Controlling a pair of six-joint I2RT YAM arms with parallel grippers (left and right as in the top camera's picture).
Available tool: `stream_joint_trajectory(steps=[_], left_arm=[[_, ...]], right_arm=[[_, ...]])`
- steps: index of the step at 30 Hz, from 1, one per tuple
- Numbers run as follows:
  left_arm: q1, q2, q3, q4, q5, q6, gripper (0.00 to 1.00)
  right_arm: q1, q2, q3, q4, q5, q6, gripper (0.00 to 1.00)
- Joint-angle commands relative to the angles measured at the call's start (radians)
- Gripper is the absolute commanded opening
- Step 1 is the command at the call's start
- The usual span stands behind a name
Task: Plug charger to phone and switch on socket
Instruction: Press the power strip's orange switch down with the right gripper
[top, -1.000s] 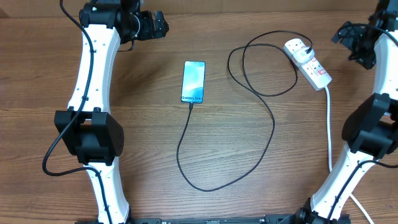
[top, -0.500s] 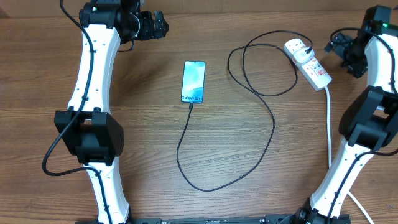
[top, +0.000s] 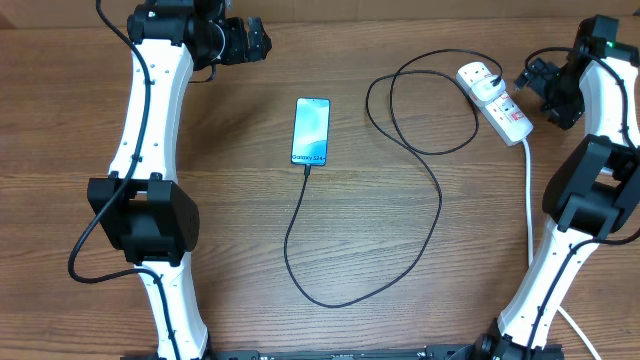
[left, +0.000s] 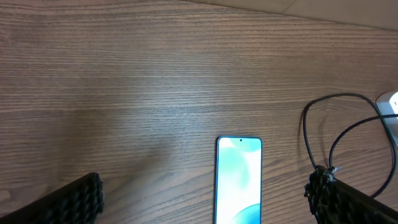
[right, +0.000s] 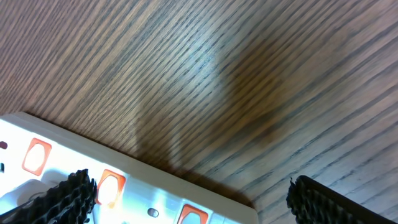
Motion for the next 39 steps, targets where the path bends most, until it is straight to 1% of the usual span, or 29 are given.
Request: stream_joint_trajectory(steps=[1, 8, 28, 39], left_arm=[[-0.005, -0.009, 0.011, 0.001, -0.005, 0.012, 1.0], [-0.005, -0.009, 0.011, 0.001, -0.005, 0.012, 1.0], [-0.005, -0.009, 0.011, 0.001, -0.005, 0.011, 1.0], [-0.005, -0.009, 0.011, 0.0, -0.004, 0.012, 1.0]], right_arm=[[0.014, 0.025, 0.011, 0.002, -0.01, 0.034, 1.0], [0.035, 0.067, 0.011, -0.002, -0.009, 0.053, 1.0], [0.032, 0.068, 0.012, -0.097, -0.034, 0.045, 1.0], [0.033, 0.068, 0.012, -0.109, -0.037, 0.045, 1.0]])
